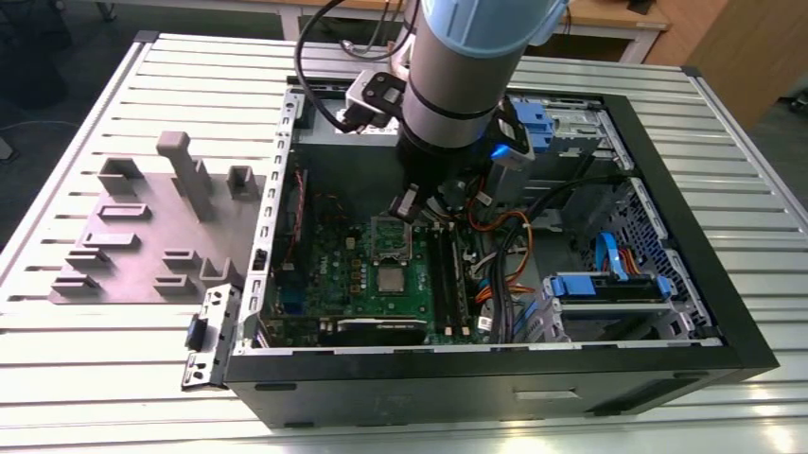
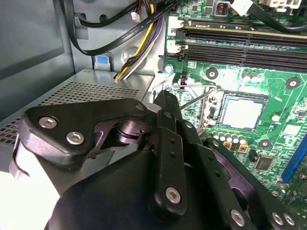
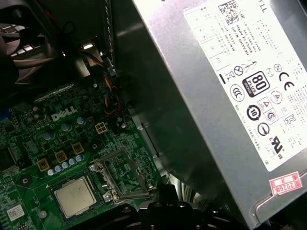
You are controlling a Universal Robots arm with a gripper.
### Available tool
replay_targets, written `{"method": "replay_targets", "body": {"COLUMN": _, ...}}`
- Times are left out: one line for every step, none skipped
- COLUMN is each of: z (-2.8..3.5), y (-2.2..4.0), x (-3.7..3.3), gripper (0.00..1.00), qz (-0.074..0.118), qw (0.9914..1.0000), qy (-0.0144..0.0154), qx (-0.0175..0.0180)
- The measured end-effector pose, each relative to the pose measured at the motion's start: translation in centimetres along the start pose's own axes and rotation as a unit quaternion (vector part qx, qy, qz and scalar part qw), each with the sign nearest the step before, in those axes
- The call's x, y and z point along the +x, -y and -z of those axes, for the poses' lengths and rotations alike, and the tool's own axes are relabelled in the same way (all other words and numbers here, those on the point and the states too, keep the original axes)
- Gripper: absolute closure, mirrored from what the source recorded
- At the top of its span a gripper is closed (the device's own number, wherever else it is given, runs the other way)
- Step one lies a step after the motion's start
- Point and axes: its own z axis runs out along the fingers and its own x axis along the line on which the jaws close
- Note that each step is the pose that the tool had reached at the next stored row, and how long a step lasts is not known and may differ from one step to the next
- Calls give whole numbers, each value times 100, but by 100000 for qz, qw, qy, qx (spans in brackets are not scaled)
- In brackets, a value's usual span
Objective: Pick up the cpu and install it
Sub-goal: 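Close the cpu cover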
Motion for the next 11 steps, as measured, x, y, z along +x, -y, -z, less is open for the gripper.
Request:
{"method": "replay_targets", "body": {"z": 2, "y": 3, "x": 6, "gripper": 89, "qz": 16, "qw": 100000, "qy": 5, "qx": -1}}
{"method": "replay_targets", "body": {"z": 5, "y": 4, "x": 10, "gripper": 89, "qz": 28, "qw": 100000, "qy": -5, "qx": -2}}
{"method": "replay_targets", "body": {"z": 9, "y": 5, "x": 13, "gripper": 89, "qz": 40, "qw": 100000, "qy": -15, "qx": -4}}
{"method": "replay_targets", "body": {"z": 13, "y": 5, "x": 15, "gripper": 89, "qz": 64, "qw": 100000, "qy": -21, "qx": -7}}
{"method": "replay_targets", "body": {"z": 16, "y": 5, "x": 16, "gripper": 89, "qz": 102, "qw": 100000, "qy": -39, "qx": -8}}
{"method": "replay_targets", "body": {"z": 17, "y": 6, "x": 17, "gripper": 89, "qz": 151, "qw": 100000, "qy": -50, "qx": -8}}
{"method": "replay_targets", "body": {"z": 20, "y": 5, "x": 18, "gripper": 89, "qz": 226, "qw": 100000, "qy": -77, "qx": -7}}
{"method": "replay_targets", "body": {"z": 23, "y": 5, "x": 18, "gripper": 89, "qz": 321, "qw": 99999, "qy": -113, "qx": -11}}
{"method": "replay_targets", "body": {"z": 27, "y": 5, "x": 19, "gripper": 89, "qz": 410, "qw": 99999, "qy": -153, "qx": -17}}
{"method": "replay_targets", "body": {"z": 30, "y": 4, "x": 19, "gripper": 89, "qz": 487, "qw": 99999, "qy": -180, "qx": -22}}
{"method": "replay_targets", "body": {"z": 32, "y": 4, "x": 20, "gripper": 89, "qz": 551, "qw": 99998, "qy": -197, "qx": -26}}
